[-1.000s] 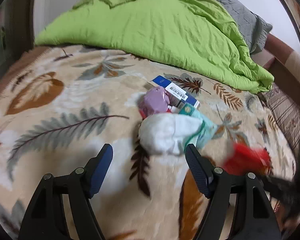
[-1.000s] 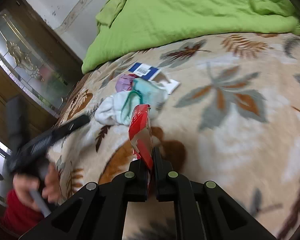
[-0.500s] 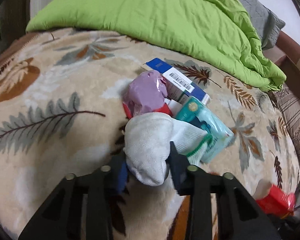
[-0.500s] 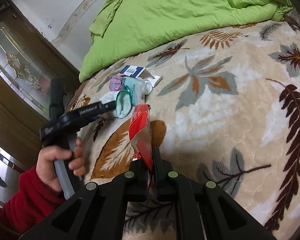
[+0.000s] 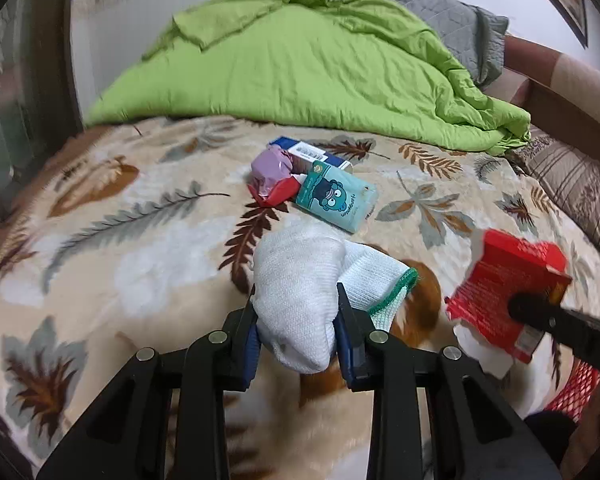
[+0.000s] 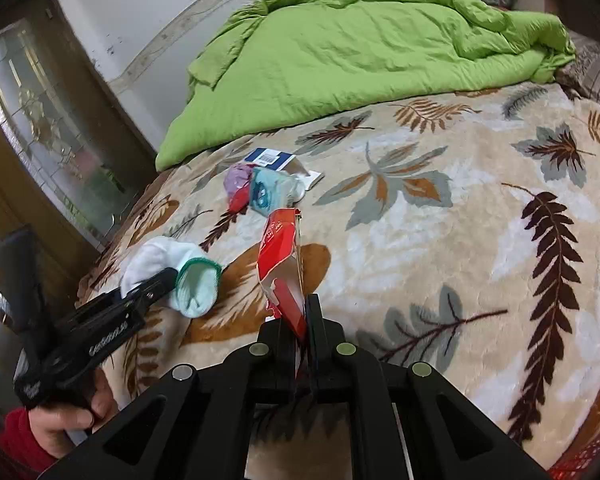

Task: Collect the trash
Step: 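Grasp the white sock with the left tool while the right tool grasps the red snack box, then lift the sock with the left tool while the right tool lifts the red box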

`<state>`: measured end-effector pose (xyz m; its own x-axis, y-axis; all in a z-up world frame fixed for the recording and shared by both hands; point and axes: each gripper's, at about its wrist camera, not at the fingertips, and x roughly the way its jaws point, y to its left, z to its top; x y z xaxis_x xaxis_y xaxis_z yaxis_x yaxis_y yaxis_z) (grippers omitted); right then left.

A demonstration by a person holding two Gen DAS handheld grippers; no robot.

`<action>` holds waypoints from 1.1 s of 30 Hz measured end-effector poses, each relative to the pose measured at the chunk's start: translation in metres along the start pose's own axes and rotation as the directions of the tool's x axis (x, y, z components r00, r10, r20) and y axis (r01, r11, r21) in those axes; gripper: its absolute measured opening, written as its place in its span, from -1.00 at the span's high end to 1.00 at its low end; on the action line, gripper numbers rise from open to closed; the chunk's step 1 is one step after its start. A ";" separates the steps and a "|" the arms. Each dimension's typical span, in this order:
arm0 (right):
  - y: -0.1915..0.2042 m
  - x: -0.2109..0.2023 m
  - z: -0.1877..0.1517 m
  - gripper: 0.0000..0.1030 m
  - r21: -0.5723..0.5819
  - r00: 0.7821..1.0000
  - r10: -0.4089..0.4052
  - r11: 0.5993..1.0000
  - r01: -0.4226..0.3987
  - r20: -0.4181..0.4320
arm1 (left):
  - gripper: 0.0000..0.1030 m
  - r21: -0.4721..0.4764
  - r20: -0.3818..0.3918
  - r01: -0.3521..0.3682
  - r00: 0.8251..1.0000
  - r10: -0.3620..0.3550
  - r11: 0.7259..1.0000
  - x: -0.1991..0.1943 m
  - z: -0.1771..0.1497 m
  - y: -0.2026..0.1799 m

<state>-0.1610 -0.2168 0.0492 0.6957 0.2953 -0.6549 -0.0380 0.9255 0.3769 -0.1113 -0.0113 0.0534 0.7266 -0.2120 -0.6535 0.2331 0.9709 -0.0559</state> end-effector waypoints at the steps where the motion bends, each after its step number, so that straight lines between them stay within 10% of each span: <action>1: 0.002 -0.002 -0.002 0.89 -0.009 1.000 -0.004 1.000 0.004 0.004 | 0.41 0.005 0.014 -0.015 1.000 0.015 1.000 -0.006 -0.004 -0.001; 33: -0.011 -0.038 -0.025 0.89 0.069 1.000 -0.012 0.998 0.011 0.015 | 0.41 0.102 0.057 -0.010 0.998 0.004 0.995 -0.049 -0.035 -0.043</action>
<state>-0.2054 -0.2327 0.0536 0.7070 0.2804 -0.6493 0.0195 0.9100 0.4142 -0.1793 -0.0385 0.0616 0.7633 -0.2143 -0.6095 0.2907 0.9564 0.0278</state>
